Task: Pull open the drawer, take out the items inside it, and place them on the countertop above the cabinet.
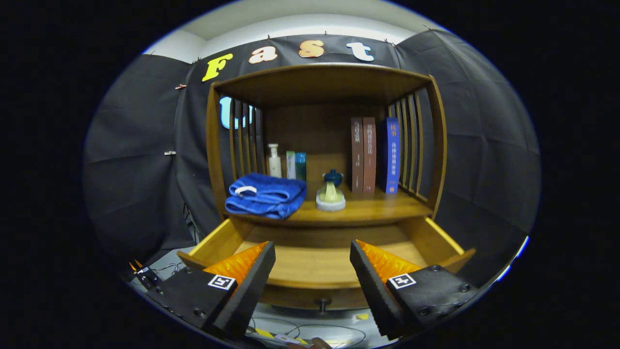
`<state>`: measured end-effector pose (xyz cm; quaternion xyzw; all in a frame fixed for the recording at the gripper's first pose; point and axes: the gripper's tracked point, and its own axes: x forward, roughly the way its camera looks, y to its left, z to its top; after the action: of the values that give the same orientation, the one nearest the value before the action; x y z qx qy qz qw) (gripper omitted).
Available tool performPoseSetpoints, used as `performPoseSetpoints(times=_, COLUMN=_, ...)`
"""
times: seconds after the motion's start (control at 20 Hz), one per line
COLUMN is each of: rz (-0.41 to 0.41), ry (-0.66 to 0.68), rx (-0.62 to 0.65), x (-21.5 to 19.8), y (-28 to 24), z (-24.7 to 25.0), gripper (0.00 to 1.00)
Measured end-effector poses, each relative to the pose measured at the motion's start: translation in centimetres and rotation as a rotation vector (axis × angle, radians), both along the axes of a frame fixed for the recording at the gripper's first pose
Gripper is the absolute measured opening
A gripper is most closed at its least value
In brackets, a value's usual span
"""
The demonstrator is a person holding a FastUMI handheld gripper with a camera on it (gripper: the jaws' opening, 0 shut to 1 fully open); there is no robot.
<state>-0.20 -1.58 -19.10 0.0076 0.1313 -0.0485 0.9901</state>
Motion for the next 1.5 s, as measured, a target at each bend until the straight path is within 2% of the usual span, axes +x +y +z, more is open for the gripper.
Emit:
performPoseSetpoints(times=0.15, rz=-0.015, ry=0.02, rx=0.022, x=-1.2, y=-0.5, z=-3.4, gripper=0.99)
performPoseSetpoints(times=0.35, rz=-0.023, ry=0.004, rx=0.03, x=-1.7, y=-0.9, z=-5.0, gripper=1.0)
performPoseSetpoints(times=0.75, rz=-0.045, ry=0.094, rx=0.018, x=-1.3, y=-1.8, z=-9.3, gripper=1.0)
performPoseSetpoints(times=1.0, rz=-0.077, ry=0.089, rx=0.015, x=-1.0, y=-2.4, z=-9.1, gripper=0.98)
performPoseSetpoints(times=1.5, rz=-0.084, ry=0.093, rx=0.025, x=6.0, y=-3.5, z=-8.9, gripper=0.98)
